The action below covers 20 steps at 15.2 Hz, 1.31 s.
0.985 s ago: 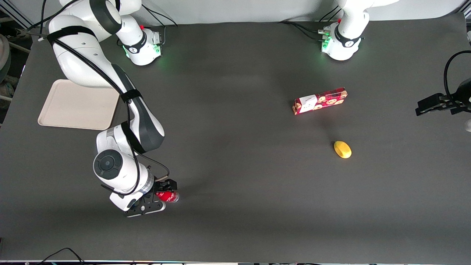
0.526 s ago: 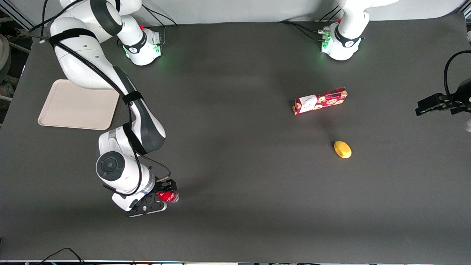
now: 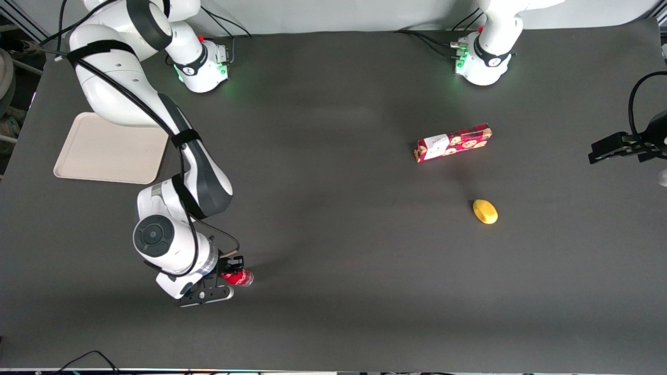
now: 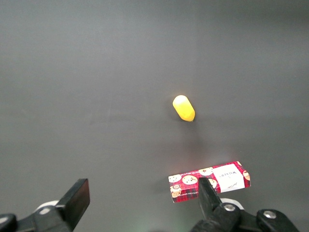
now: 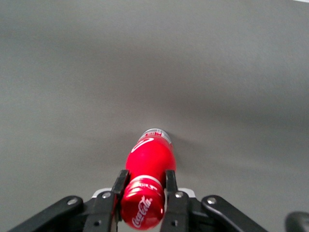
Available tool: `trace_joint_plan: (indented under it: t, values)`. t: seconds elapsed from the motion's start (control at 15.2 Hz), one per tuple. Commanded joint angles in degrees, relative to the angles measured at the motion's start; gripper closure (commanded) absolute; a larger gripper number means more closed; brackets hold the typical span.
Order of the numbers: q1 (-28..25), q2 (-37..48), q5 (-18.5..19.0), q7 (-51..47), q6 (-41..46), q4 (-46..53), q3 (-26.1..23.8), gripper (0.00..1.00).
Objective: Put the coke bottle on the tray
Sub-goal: 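Lower the open right gripper around the bottle and close it, then lift the bottle and carry it with the right gripper over the tray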
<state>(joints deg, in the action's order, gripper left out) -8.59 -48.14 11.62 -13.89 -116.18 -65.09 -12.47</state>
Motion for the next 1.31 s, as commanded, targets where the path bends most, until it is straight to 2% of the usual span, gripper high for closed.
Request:
trace_joint_plan:
  t: [0.0, 0.33, 0.53, 0.85, 1.05, 1.25]
  values:
    - [0.77, 4.70, 1.04, -5.36, 5.51, -0.12, -1.24, 1.00]
    - [5.15, 16.64, 0.51, -4.49, 17.02, -5.81, -0.72, 1.00]
    - [10.16, 25.87, 0.42, -0.98, 17.66, -16.08, -0.37, 1.00]
    - [16.05, 43.09, -0.36, 10.52, 12.58, -37.87, 5.96, 1.00]
    - [15.97, 50.05, -0.46, 18.42, 9.75, -46.25, 14.11, 1.00]
    - [15.97, 56.29, -1.15, 31.33, 5.90, -53.18, 24.65, 1.00]
